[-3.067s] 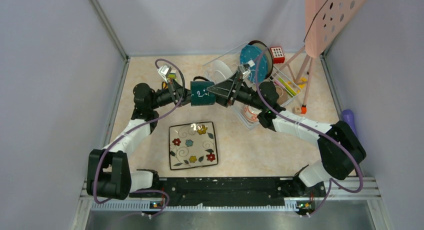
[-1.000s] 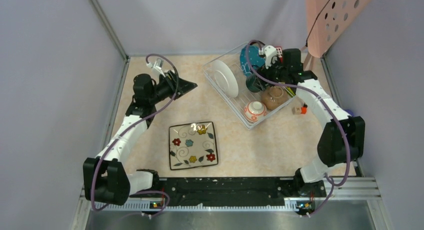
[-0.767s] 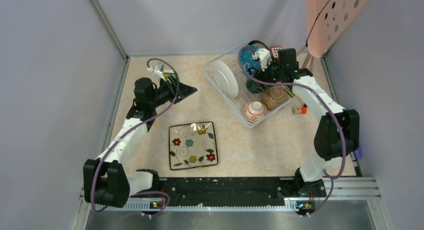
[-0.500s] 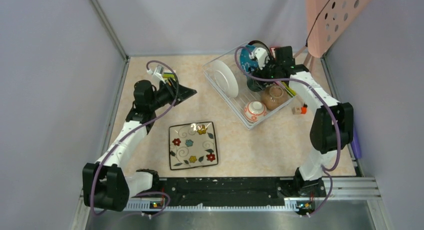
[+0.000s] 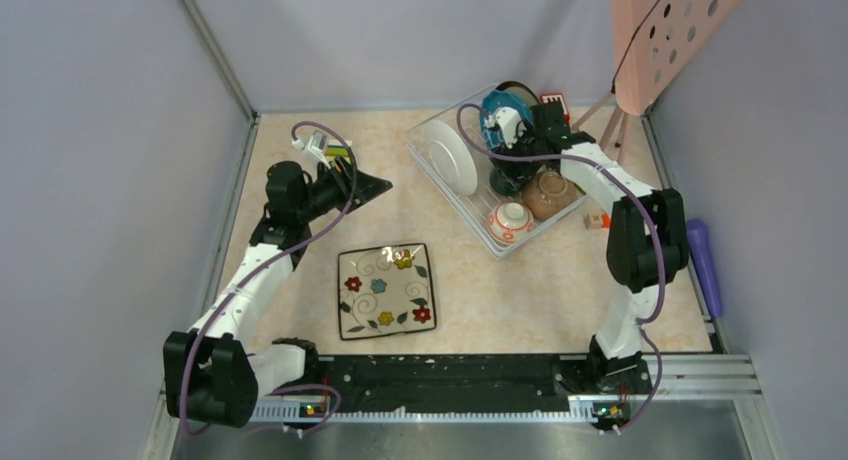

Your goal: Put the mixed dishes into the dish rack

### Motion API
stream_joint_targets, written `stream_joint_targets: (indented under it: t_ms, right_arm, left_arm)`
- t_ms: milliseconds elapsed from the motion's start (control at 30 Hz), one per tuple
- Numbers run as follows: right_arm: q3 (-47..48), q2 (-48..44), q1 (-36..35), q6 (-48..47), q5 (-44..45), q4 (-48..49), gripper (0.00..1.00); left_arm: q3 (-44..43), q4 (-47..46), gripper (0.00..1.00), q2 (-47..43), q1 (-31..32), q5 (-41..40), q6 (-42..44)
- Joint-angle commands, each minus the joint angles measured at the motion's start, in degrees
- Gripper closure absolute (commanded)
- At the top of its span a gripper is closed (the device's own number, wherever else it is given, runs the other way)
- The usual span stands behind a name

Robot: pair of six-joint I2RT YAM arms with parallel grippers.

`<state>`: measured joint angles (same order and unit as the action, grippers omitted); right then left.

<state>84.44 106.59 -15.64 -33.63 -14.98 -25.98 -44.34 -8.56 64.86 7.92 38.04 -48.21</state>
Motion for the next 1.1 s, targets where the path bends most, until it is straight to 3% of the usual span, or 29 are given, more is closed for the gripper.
stream_joint_targets:
  t_ms: [0,133,267,400,800,1000,1067]
  right_arm:
    - [4.78,0.99,-0.31,1.88,3.16,4.35,1.0]
    - [7.19,2.9,-0.32,4.96,6.0,2.75,0.91]
    - [8.26,3.1,-0.29,8.99,9.01,1.02,0.61]
    - [6.96,1.69,-1.02,11.9,13.06,2.09,0.04]
    - [5.03,-7.69,-3.27,15.11,13.55,2.72,0.01]
    - [-2.39,-16.48,-6.62,31.88,17.66,8.85,0.03]
    - [-4.96,-19.28,-8.62,39.29,16.93,9.23,0.04]
  left_arm:
    - [0.08,-1.02,0.56,-1.4,0.16,-0.01,1.31]
    - [-0.08,-0.49,0.56,-1.31,0.16,-0.3,1.62]
    - [-0.34,2.22,0.56,-1.49,0.16,-1.67,2.54]
    - [-0.77,5.01,0.56,-1.66,0.16,-3.28,3.64]
    - [-0.5,13.81,0.53,-4.77,0.21,-8.19,5.89]
    - [0.84,26.1,0.38,-8.86,0.16,-19.79,9.24]
    - [1.13,31.5,0.26,-9.99,0.16,-25.86,8.89]
